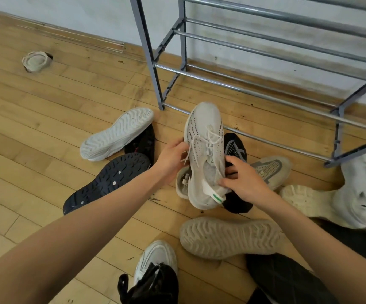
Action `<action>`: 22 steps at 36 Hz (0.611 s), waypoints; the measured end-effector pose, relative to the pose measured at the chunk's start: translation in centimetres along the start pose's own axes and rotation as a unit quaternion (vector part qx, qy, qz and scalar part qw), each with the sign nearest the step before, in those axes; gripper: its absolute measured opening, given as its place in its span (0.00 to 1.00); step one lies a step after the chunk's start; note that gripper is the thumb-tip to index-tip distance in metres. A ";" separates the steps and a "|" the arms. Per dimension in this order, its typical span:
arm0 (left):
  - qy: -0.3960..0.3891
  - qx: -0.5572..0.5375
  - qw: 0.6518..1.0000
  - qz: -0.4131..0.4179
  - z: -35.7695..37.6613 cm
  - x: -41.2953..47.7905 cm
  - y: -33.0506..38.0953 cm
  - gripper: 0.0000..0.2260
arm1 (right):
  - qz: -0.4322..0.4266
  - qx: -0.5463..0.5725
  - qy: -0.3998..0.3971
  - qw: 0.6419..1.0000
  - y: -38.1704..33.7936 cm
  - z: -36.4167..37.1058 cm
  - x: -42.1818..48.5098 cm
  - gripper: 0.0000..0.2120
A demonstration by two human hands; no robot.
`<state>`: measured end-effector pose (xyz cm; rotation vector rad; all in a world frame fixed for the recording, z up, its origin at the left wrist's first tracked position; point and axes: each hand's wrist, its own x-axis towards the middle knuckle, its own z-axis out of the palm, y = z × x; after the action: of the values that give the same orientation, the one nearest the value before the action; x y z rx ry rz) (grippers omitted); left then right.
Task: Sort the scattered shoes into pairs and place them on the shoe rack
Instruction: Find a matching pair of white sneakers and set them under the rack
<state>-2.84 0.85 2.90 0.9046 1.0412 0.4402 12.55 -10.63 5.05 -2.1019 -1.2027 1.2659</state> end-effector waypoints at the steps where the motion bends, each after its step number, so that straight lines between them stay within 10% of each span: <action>1: -0.003 -0.001 1.000 -0.002 0.1 0.2 -0.1 0.14 | -0.002 -0.007 0.004 1.000 -0.1 -0.3 0.0 0.26; 12: 0.001 0.192 0.981 -0.012 0.0 2.5 0.7 0.14 | -0.005 -0.098 0.045 0.994 -0.9 -1.6 1.3 0.16; 22: 0.224 0.543 0.803 0.105 -9.9 4.6 1.9 0.22 | 0.033 -0.169 -0.034 0.984 -3.5 0.6 5.3 0.12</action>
<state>-9.26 9.37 -0.14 2.0257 1.6777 0.2012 11.60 -4.31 4.49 -2.3703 -1.4772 1.2403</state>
